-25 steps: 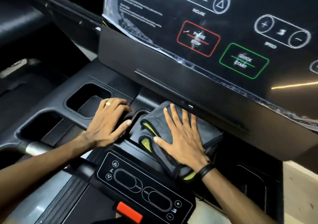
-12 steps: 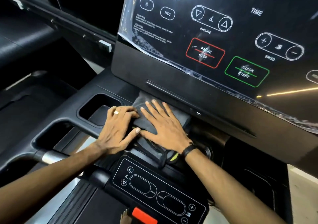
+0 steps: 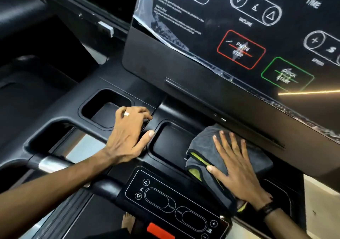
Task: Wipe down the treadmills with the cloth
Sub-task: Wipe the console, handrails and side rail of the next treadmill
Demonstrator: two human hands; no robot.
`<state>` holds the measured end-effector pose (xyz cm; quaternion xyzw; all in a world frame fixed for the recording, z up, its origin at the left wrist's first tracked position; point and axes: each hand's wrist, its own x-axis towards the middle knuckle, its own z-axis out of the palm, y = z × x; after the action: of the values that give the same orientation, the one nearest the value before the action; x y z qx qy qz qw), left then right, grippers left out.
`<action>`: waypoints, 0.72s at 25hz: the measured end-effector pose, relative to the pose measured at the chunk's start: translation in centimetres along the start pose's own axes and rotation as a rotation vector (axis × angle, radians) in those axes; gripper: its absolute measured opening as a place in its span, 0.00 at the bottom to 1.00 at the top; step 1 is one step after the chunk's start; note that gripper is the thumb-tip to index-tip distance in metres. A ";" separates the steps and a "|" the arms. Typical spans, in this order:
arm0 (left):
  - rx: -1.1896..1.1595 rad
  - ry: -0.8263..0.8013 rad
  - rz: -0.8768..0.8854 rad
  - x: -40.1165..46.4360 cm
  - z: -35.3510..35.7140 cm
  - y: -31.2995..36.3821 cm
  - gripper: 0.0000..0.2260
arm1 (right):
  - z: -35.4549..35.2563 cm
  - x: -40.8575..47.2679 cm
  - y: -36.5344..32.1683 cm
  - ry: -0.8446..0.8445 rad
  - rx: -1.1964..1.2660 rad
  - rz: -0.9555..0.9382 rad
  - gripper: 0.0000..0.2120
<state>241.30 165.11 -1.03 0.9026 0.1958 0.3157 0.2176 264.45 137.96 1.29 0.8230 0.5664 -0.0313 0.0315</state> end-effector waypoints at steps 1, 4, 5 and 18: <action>0.001 0.012 -0.010 0.0 0.1 0.0 0.22 | -0.2 1.1 -0.5 -0.004 -0.016 -0.037 0.40; 0.004 0.049 -0.050 -0.1 0.1 -0.1 0.24 | -0.6 5.0 -3.0 -0.012 -0.039 -0.165 0.41; -0.001 0.062 -0.060 -0.1 0.1 -0.2 0.24 | -0.6 6.6 -4.1 0.003 -0.048 -0.208 0.41; 0.087 0.055 -0.142 0.1 -0.1 0.5 0.22 | -0.5 10.8 -8.0 0.141 -0.043 -0.341 0.37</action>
<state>241.38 164.79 -0.66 0.8860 0.2787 0.3155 0.1945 260.87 150.90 0.69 0.7143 0.6990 0.0337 0.0035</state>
